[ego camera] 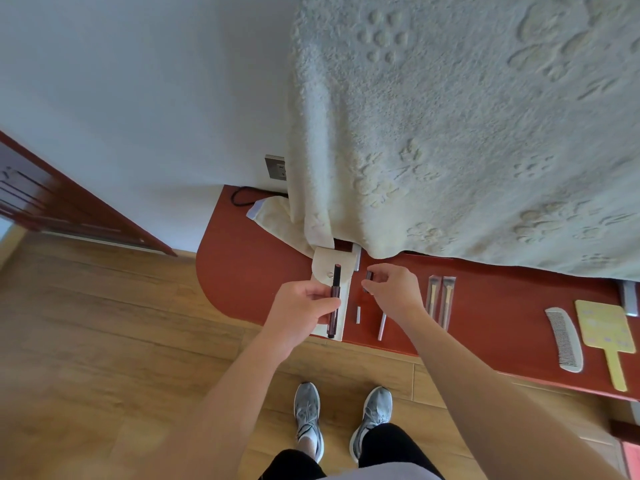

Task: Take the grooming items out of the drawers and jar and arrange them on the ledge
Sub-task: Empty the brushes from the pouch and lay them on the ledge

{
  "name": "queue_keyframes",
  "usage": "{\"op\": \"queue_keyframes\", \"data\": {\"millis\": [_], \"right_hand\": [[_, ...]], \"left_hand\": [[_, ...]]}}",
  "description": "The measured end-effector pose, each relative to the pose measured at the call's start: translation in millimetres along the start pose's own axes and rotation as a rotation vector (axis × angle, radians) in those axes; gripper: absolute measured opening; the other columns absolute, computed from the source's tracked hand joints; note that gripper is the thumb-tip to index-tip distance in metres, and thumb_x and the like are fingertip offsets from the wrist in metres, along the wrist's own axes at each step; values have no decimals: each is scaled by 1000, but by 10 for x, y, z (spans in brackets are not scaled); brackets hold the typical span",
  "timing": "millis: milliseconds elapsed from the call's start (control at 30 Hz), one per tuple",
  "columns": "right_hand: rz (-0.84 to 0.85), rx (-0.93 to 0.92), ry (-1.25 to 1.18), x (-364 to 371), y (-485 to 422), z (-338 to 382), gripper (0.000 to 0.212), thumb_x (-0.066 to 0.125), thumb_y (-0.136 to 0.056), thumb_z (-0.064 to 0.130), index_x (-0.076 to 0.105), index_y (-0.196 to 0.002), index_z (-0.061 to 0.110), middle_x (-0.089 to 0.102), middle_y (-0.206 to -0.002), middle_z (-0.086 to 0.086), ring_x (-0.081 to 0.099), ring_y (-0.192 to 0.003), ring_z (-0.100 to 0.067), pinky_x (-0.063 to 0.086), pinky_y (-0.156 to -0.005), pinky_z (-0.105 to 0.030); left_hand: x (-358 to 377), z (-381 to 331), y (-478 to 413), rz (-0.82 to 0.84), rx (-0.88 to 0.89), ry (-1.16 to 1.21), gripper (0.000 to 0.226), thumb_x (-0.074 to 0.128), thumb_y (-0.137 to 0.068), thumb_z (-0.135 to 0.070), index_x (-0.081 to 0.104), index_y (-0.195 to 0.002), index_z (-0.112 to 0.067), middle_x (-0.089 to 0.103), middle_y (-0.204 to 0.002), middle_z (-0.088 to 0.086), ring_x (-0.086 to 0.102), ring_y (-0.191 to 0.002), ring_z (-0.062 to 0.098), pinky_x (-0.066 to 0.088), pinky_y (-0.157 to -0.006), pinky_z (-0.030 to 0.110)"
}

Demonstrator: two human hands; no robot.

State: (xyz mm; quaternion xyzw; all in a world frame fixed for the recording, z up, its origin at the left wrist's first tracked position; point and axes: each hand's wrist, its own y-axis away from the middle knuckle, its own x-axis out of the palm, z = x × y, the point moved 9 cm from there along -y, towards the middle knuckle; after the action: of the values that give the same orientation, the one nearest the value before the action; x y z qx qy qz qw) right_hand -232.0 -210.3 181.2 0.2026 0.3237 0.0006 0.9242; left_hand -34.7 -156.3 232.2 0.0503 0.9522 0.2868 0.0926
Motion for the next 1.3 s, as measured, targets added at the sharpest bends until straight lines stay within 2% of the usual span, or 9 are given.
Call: {"op": "queue_keyframes", "data": {"millis": [400,500,600,700,900,1000,1067,1167,1300], "right_hand": [[33,-3,200,338,-234,-174,37,63,-86,17,67,-123,17,69,-115,1,64,-105,-18,54,-90,-33],[52,7,230,404,-260,-196,38,62,-85,17,68,-123,19,70,-112,1,66,-91,-18,57,-78,-31],[61,4,267,441,-284,-230,28,60,-82,15,74,-106,19,70,-85,3,64,-73,-16,47,-61,-24],[62,10,273,452,-296,-228,18,61,-82,14,74,-93,17,67,-72,3,62,-65,-17,49,-60,-27],[44,-18,284,458,-297,-214,19,63,-83,20,75,-98,18,69,-84,4,61,-75,-14,48,-64,-25],[30,-10,238,368,-249,-201,29,60,-85,29,71,-111,22,70,-107,4,63,-94,-15,55,-81,-32],[-2,12,197,226,-184,-197,37,63,-89,27,65,-124,20,64,-121,2,59,-109,-18,48,-90,-27],[-42,7,172,-30,-61,-186,41,64,-91,27,60,-131,20,62,-122,2,57,-100,-12,43,-83,-21],[-69,-27,114,-339,108,-194,45,64,-90,32,57,-133,24,64,-113,8,59,-99,-9,50,-85,-26]], "left_hand": [[-234,190,-144,-71,-62,31,14,72,-86,-10,74,-100,-11,77,-91,2,75,-86,17,61,-83,40],[-243,212,-164,-64,-69,27,15,72,-86,-9,75,-101,-10,77,-91,3,75,-85,18,61,-83,42],[-263,223,-187,-58,-65,16,16,72,-86,-10,74,-101,-10,77,-91,3,75,-86,18,61,-83,43],[-287,239,-207,-54,-68,14,16,72,-85,-11,75,-101,-9,77,-90,3,75,-85,19,61,-83,44],[-289,241,-217,-47,-65,1,15,72,-86,-11,75,-101,-10,77,-90,2,75,-85,18,61,-82,43],[-253,227,-225,-37,-69,8,13,73,-86,-11,75,-99,-12,77,-89,2,75,-84,18,62,-82,41],[-191,192,-237,-21,-66,13,12,73,-85,-11,76,-97,-12,77,-90,2,75,-85,19,61,-82,39],[-40,78,-263,3,-59,33,9,75,-85,-11,78,-93,-12,77,-89,3,75,-83,20,61,-75,31],[220,-85,-331,37,-34,-8,9,76,-83,-10,78,-91,-11,77,-88,6,75,-81,21,62,-72,31]]}}
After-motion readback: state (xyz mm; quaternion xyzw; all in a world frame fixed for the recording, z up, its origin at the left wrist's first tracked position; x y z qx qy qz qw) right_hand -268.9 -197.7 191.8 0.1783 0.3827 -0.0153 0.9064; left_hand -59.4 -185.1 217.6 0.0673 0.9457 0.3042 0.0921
